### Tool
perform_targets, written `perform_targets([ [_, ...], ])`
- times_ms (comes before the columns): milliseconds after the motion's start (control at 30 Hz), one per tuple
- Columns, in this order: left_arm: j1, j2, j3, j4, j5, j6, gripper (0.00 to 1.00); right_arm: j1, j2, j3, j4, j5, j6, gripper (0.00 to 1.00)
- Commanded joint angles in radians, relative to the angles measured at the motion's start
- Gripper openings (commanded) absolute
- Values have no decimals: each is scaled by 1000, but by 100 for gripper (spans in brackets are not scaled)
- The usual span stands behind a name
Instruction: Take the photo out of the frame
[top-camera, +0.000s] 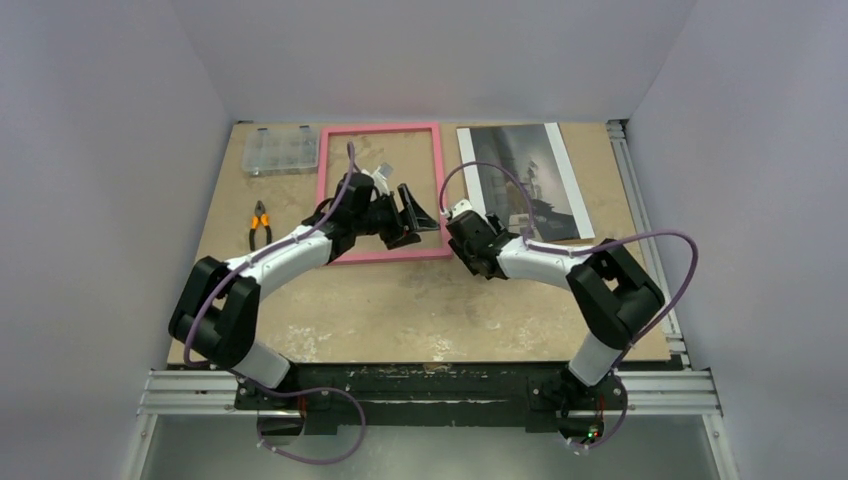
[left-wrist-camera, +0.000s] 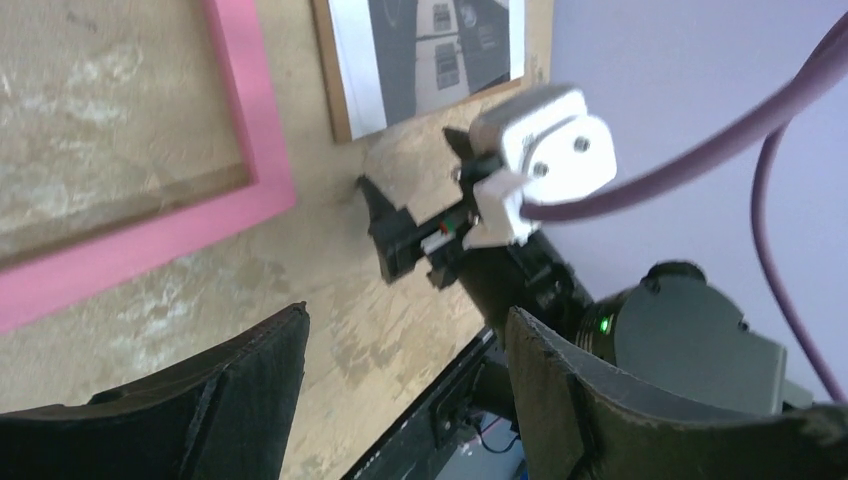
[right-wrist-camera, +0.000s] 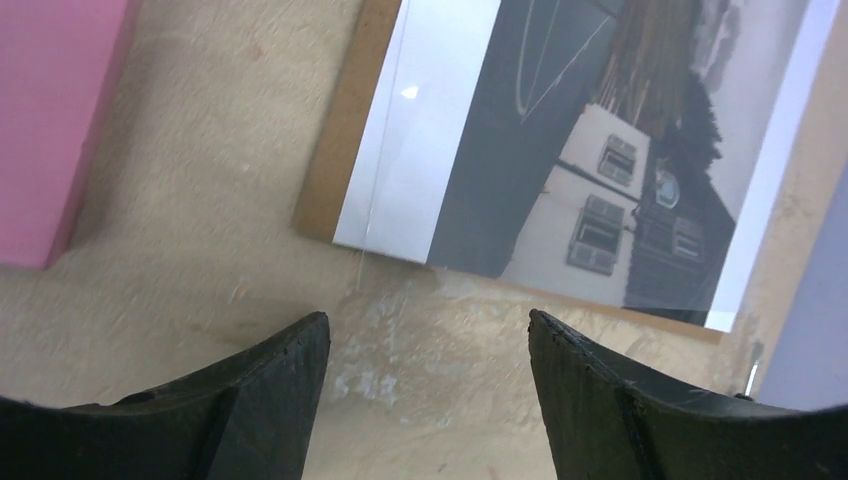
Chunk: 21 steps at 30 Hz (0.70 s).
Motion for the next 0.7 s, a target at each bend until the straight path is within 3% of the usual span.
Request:
perform_targets([
  [0, 0, -85, -59, 12, 44, 17, 70, 6, 55, 62, 16, 158, -59, 71],
  [267, -1, -133, -160, 48, 38, 12, 70, 11, 122, 84, 15, 237, -113, 63],
  [667, -2, 28, -131, 243, 105, -128, 70, 3, 18, 81, 101, 228, -140, 63],
])
